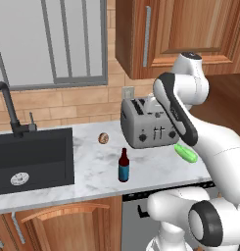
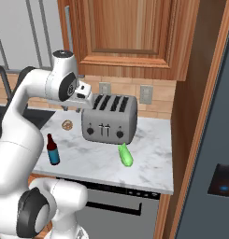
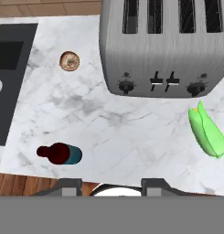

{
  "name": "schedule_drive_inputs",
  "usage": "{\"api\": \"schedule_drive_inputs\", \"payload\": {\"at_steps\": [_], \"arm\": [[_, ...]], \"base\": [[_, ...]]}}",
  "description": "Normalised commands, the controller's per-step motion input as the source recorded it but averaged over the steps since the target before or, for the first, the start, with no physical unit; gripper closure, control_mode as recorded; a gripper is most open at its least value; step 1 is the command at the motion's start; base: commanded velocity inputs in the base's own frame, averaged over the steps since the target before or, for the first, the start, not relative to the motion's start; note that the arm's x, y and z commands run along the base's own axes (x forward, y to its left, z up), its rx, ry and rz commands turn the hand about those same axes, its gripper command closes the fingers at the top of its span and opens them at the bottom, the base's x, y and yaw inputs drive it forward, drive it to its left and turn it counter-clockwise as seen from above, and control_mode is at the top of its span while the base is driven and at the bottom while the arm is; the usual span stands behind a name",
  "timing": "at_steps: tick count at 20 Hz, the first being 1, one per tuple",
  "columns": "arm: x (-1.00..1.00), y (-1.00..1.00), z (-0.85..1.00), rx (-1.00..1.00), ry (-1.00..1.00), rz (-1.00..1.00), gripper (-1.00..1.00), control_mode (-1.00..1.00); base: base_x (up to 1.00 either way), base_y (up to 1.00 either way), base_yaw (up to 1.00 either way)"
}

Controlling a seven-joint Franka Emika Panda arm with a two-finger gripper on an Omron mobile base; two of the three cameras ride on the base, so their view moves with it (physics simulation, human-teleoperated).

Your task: Place the beer on the top shelf of the fridge to keep it out of children's reach, and place the corn and mushroom on lower shelves for easy access.

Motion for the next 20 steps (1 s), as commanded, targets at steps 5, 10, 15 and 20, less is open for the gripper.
{"api": "schedule_drive_inputs", "payload": {"at_steps": [5, 10, 15, 20], "arm": [[-0.06, 0.00, 0.00, 0.00, 0.00, 0.00, -1.00, -1.00], [0.00, 0.02, -0.05, 0.00, 0.00, -0.02, -1.00, -1.00], [-0.11, 0.22, -0.23, 0.00, 0.00, -0.06, -1.00, -1.00], [-0.27, 0.21, -0.30, 0.00, 0.00, -0.03, -1.00, -1.00]], "base": [[0.00, 0.00, 0.00], [0.00, 0.00, 0.00], [0.00, 0.00, 0.00], [0.00, 0.00, 0.00]]}}
